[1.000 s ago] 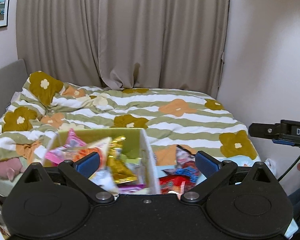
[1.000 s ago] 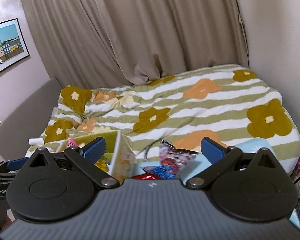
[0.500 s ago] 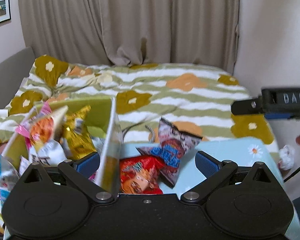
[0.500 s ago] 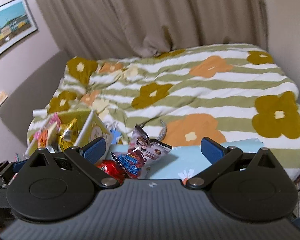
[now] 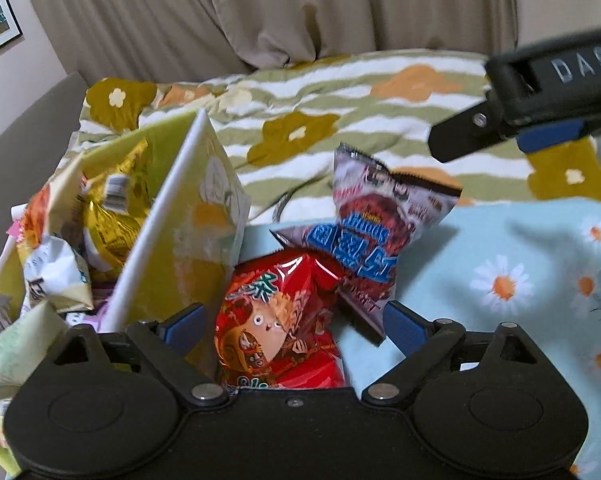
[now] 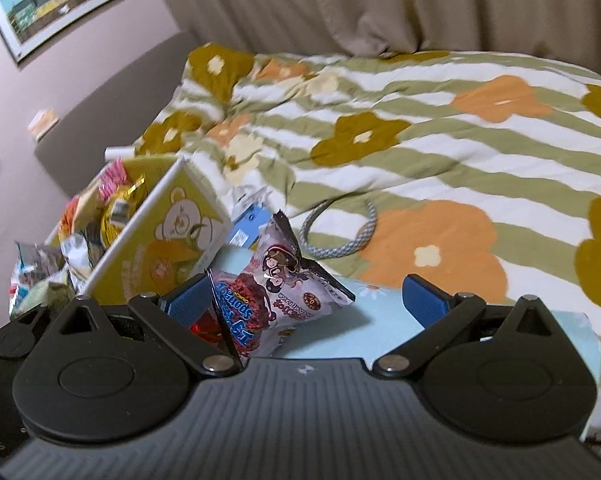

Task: Organize snacks
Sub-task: 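Grasp a red chip bag with the left tool while the right tool grasps a white cartoon-print bag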

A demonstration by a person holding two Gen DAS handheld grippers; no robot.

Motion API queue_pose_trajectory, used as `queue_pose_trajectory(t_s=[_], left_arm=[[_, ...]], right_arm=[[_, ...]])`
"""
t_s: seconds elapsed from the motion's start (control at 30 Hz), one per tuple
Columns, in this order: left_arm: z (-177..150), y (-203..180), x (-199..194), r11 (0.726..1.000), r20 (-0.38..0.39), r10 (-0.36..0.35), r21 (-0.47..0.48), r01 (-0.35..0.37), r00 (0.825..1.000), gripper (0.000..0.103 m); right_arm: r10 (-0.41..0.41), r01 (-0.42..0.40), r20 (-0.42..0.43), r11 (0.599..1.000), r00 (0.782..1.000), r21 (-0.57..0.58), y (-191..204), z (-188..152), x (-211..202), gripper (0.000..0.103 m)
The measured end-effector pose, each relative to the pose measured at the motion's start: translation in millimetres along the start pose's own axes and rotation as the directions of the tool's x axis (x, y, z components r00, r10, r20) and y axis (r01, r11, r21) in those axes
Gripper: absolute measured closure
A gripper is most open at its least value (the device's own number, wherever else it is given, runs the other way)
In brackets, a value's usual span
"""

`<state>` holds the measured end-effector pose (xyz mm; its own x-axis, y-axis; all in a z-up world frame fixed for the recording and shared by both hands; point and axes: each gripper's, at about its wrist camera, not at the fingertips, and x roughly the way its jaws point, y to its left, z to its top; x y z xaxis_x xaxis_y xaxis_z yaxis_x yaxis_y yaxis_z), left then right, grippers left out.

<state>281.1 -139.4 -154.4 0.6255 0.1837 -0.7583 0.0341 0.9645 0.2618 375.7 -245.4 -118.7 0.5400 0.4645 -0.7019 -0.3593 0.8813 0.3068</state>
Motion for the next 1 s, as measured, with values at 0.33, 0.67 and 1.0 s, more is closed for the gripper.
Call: queue_pose_trajectory(t_s=[0.33, 0.67, 1.0], left_arm=[[-1.5, -16.1, 36.9, 0.993, -0.067, 0.097, 0.070, -0.092, 0.993, 0.008], [-9.0, -21.1, 49.6, 0.973, -0.062, 0.170, 0.167, -0.158, 0.983, 0.027], [-7.2, -3.9, 33.5, 0.985, -0.051, 0.099, 0.149, -0.091, 0.994, 0.062]], right_arm=[[0.083, -0.093, -0.091, 0.989, 0.992, -0.113, 1.4, 10.9, 51.7, 0.000], [0.125, -0.147, -0.166, 0.981, 0.978, -0.125, -1.4, 9.6, 86.4, 0.000], [0.169, -0.198, -0.195, 0.971, 0.966, -0.138, 5.0, 8.4, 97.0, 0.000]])
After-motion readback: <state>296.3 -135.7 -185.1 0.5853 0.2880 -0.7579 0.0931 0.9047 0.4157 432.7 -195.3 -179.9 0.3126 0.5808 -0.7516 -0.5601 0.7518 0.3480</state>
